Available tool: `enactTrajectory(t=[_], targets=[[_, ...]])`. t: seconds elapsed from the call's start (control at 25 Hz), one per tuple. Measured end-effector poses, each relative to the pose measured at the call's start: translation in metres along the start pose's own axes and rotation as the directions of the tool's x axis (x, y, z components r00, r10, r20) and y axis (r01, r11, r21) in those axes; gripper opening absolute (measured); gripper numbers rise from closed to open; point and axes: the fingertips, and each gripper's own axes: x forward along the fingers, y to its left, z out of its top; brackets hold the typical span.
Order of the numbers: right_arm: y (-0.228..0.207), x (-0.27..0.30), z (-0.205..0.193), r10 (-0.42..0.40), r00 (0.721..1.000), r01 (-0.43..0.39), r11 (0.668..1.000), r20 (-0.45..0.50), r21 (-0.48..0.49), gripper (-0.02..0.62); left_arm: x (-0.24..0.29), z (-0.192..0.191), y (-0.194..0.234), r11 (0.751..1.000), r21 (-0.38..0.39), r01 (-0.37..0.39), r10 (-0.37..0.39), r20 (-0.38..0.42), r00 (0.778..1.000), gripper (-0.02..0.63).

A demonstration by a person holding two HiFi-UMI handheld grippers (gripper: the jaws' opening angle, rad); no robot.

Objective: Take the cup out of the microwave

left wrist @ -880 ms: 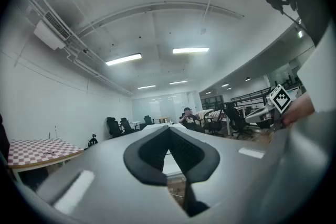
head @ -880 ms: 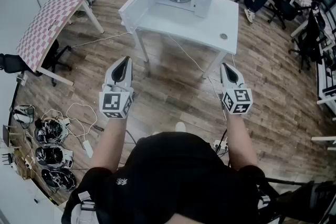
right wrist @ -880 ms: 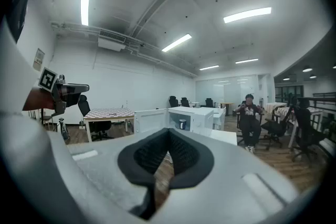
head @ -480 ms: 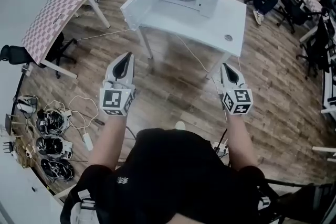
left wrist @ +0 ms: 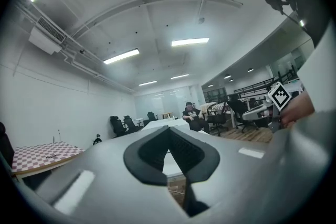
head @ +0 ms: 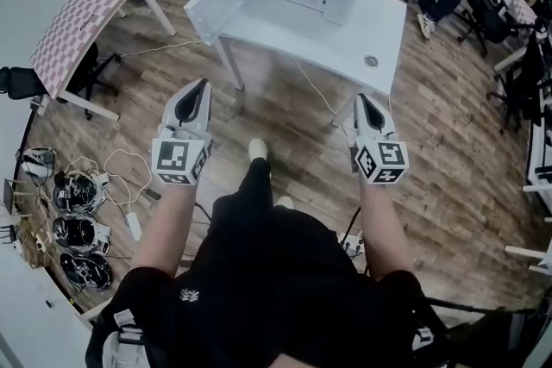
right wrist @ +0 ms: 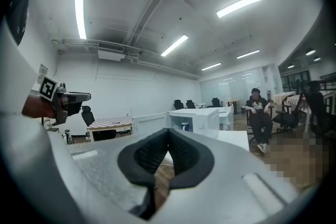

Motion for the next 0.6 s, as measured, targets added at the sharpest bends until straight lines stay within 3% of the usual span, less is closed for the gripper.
enactTrajectory(t=[0.28,0.6], targets=[[-0.026,0.023,0.002,-0.044,0.999,0.044,0.999,-0.003,-0.001,0.000,0.063,0.006,-0.001,0.999,-0.007,0.052,-0.052,0.047,0.998,0.006],[-0.041,0.080,0.001,-0.073,0.997,0.073,0.997,-0.024,0.006,0.000,0.131,0.005,0.032,0.996,-0.006,0.085,-0.084,0.073,0.994,0.006]])
